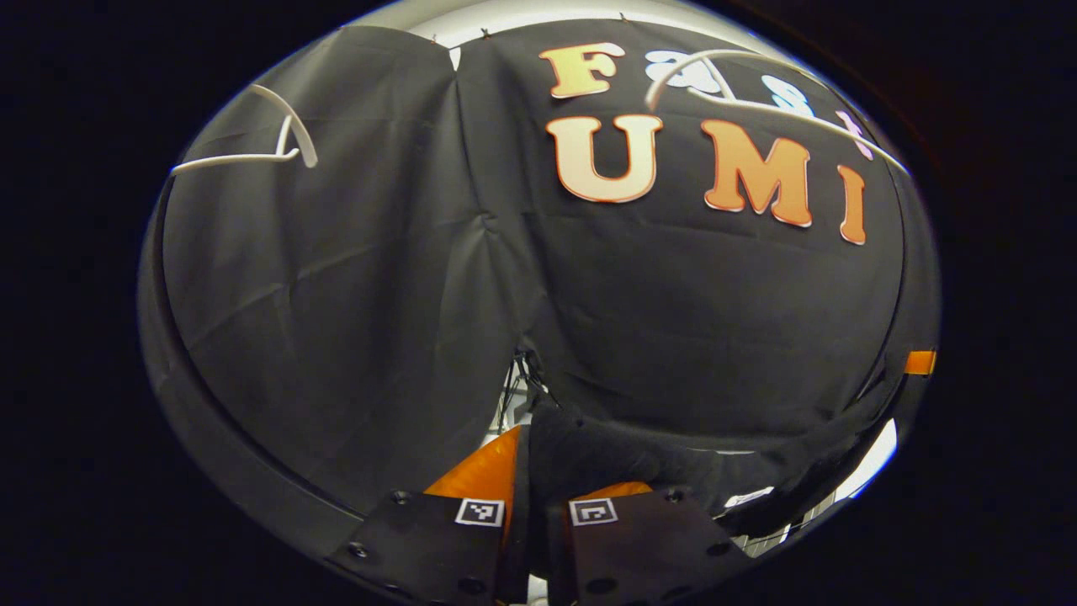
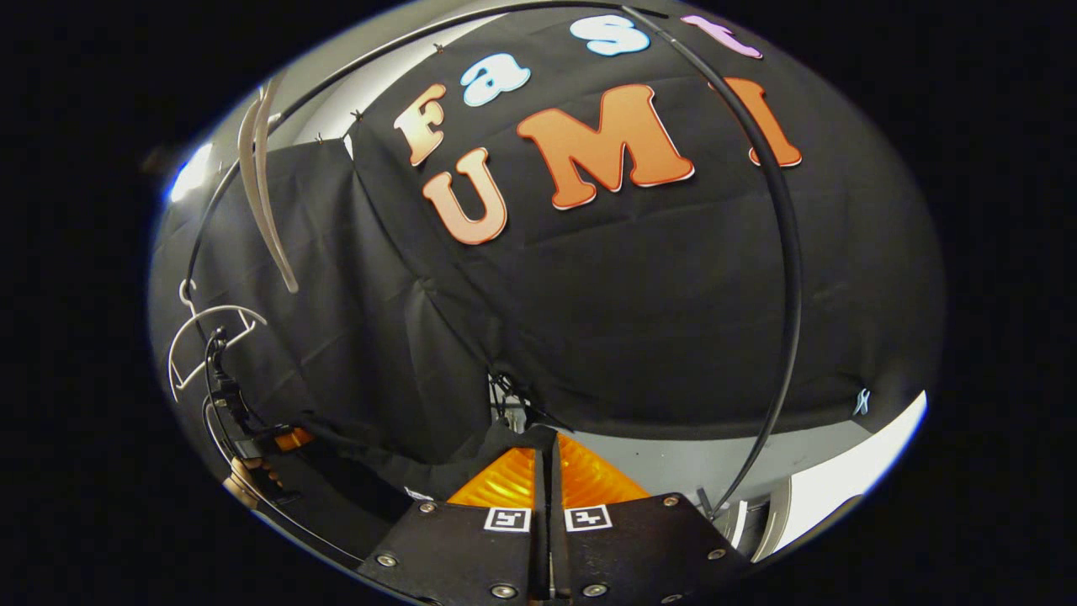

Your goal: Grasp the clothes on the hanger with both hands and then place them into the laundry hamper below.

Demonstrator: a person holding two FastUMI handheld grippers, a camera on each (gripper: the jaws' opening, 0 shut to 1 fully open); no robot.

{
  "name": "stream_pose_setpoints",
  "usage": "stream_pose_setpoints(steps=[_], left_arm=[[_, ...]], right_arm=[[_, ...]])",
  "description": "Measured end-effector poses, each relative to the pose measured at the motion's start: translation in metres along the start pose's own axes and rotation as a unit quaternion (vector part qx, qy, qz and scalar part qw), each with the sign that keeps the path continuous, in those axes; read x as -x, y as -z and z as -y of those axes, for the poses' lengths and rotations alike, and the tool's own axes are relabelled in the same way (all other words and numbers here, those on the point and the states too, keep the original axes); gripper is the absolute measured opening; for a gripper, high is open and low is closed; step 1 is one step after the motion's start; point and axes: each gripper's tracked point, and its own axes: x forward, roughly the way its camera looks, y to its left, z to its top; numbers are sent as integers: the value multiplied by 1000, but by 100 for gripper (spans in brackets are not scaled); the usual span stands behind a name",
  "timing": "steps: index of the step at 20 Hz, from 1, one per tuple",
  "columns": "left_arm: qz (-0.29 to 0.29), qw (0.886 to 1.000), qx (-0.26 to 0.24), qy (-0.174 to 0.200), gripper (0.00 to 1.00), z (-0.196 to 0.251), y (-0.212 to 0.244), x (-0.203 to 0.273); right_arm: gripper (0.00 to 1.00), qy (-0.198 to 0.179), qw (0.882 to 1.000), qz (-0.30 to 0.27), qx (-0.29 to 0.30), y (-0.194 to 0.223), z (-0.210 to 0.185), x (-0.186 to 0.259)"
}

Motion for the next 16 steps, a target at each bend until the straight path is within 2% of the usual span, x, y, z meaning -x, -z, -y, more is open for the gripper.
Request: stream_pose_setpoints(steps=[1,7,16], left_arm=[[-9,1000,-3,7,17,9,9,-1],[-57,996,-61,40,15,52,55,-19],[-133,983,-81,94,15,100,130,-26]], right_arm=[[0,1,1000,-8,3,10,-3,-3],[0,-1,998,-55,12,72,-28,-28],[1,18,992,-127,1,166,-46,-58]])
